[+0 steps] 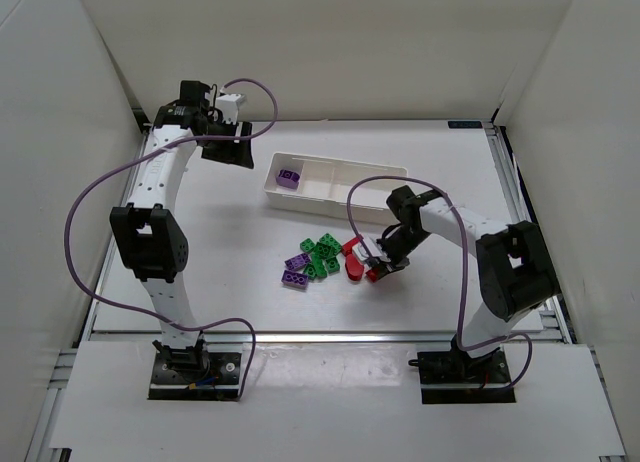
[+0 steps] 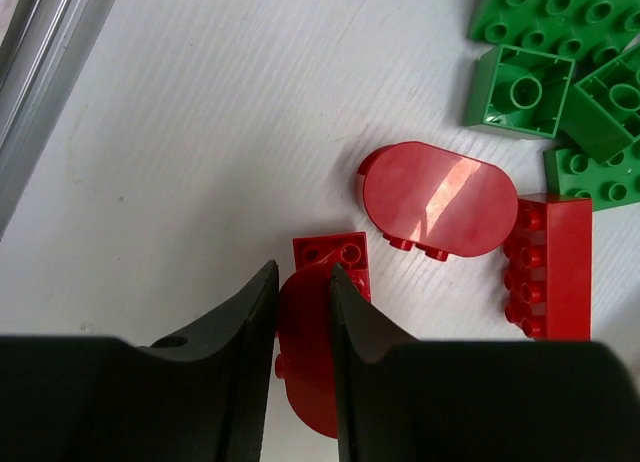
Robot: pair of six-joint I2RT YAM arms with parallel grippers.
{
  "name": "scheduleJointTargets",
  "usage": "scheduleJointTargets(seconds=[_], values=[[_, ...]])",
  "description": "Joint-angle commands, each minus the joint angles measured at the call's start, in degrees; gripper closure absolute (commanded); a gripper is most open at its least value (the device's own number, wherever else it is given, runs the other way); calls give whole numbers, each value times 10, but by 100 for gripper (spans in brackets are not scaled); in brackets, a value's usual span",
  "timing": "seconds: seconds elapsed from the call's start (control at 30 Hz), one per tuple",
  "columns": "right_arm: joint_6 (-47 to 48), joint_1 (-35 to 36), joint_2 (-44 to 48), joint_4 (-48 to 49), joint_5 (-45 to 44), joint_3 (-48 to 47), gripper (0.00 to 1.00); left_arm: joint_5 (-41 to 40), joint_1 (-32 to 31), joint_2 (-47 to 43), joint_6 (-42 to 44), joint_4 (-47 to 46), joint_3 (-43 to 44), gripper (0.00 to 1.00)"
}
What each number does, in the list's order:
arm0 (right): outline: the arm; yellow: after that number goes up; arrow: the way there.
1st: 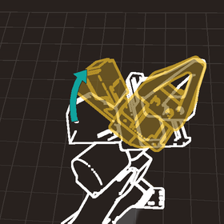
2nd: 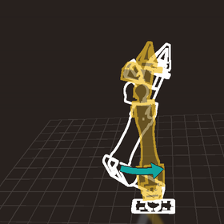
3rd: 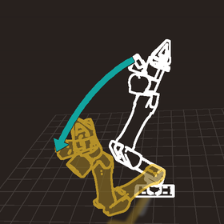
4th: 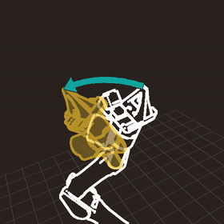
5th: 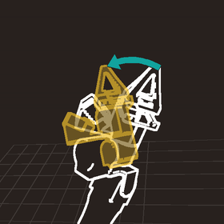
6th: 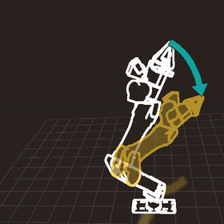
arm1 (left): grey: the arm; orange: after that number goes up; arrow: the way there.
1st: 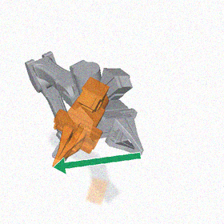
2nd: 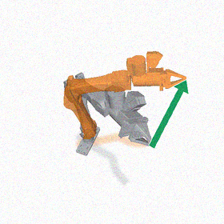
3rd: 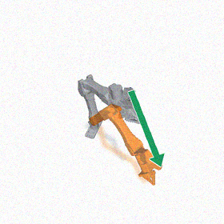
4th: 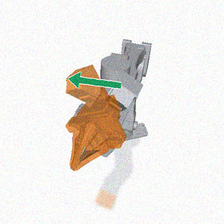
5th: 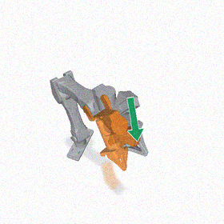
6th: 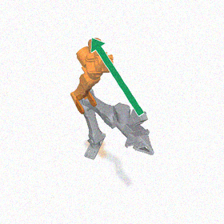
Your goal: Sort the legos into containers by color
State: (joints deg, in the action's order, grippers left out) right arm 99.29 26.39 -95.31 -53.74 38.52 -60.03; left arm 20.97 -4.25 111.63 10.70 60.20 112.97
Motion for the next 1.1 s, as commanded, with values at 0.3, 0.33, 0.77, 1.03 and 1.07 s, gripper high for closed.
scheduleJointTargets(seconds=[0.3,0.33,0.77,1.03,1.07], values=[[-159,-3,42,43,13,-59,99,27,-6,-19,-22,-14,11,16],[-185,-5,56,43,22,-79,99,29,-7,-20,-22,-16,11,16],[-805,-62,-39,283,-108,-337,100,30,-24,-47,-28,-48,-19,15],[-893,-94,-204,204,-113,-495,100,85,-37,-52,1,-19,-22,15],[-888,-94,-212,196,-104,-503,100,94,-39,-58,17,-14,-34,15]])
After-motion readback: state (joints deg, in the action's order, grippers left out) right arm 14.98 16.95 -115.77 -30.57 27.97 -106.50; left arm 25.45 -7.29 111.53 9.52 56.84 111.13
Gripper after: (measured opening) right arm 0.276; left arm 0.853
